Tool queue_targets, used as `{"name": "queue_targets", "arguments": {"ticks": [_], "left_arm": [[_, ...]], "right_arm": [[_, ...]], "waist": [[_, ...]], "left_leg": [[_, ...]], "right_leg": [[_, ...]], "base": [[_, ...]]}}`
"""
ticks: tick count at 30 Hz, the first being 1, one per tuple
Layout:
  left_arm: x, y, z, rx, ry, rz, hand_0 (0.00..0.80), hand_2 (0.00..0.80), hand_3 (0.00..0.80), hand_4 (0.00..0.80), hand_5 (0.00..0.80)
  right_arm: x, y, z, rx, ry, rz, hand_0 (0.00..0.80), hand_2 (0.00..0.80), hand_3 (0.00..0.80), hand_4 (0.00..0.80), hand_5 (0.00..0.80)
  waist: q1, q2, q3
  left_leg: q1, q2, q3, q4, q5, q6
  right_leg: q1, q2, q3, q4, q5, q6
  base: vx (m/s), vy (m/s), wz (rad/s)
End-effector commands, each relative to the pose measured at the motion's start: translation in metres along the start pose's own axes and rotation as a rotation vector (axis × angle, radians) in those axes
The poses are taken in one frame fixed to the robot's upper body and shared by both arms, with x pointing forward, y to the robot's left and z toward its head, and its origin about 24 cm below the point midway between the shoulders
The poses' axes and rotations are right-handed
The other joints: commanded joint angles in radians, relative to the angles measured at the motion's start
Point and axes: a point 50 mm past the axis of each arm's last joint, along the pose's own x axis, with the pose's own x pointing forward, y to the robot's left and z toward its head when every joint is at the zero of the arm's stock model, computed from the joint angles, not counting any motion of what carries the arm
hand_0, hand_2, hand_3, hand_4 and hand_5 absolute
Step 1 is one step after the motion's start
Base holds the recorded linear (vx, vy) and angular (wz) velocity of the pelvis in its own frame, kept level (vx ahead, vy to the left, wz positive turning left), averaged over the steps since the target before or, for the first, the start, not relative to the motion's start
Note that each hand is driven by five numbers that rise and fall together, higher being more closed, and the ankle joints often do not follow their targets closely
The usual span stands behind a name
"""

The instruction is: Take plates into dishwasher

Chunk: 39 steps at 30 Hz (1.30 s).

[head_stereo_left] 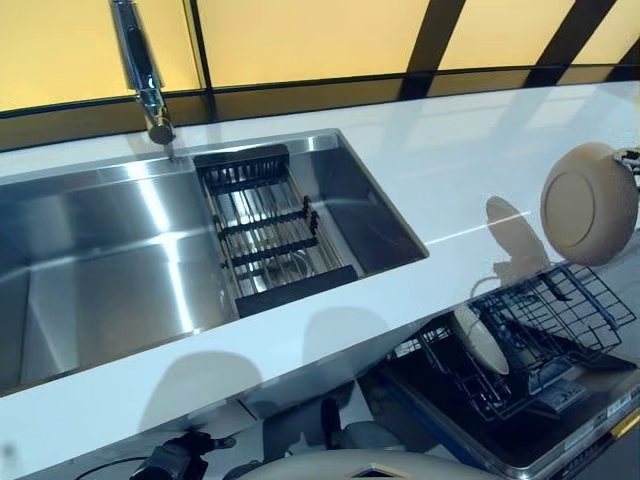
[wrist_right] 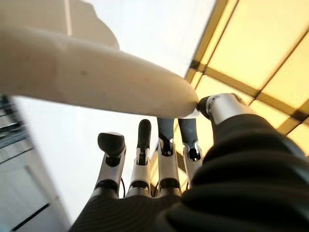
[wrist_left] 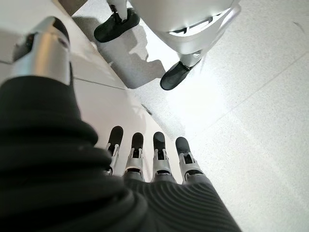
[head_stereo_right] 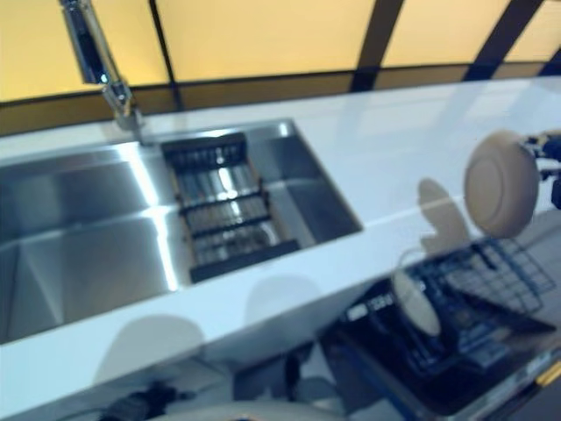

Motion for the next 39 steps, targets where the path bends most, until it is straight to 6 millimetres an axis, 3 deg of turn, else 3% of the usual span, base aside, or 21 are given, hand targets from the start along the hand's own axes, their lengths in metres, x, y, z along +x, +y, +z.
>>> {"name": "queue_targets", "arguments": {"ticks": [1,20,39], "left_arm": [[-0.004,0.032,0.025,0.067,-0.076,0.090,0.000,0.000,0.000,0.000,0.000],[-0.005,0.039,0.028,0.074,-0.086,0.101,0.000,0.000,0.000,0.000,0.000],[-0.006,0.041,0.037,0.084,-0.101,0.104,0.000,0.000,0.000,0.000,0.000]], "right_arm": [[-0.015,-0.030,0.021,-0.011,-0.097,-0.111,0.800,0.800,0.800,0.800,0.800],[-0.022,-0.027,-0.025,-0.016,-0.004,-0.065,0.800,0.800,0.800,0.800,0.800],[-0.009,0.011,-0.073,-0.043,0.101,0.089,0.800,0.800,0.800,0.800,0.800]], "waist": [[-0.008,0.027,-0.019],[-0.044,0.026,-0.014],[-0.041,0.031,-0.005]], "left_leg": [[-0.067,0.027,-0.047,0.023,0.001,0.045],[-0.076,0.037,-0.021,0.037,-0.003,0.050],[-0.077,0.039,-0.019,0.047,-0.008,0.053]], "right_leg": [[0.040,-0.029,-0.006,0.121,-0.112,0.100],[0.010,-0.021,0.011,0.143,-0.109,0.105],[0.003,-0.028,-0.002,0.152,-0.108,0.107]], "base": [[-0.001,-0.012,-0.10],[-0.007,-0.010,-0.04],[-0.003,-0.002,-0.03]]}}
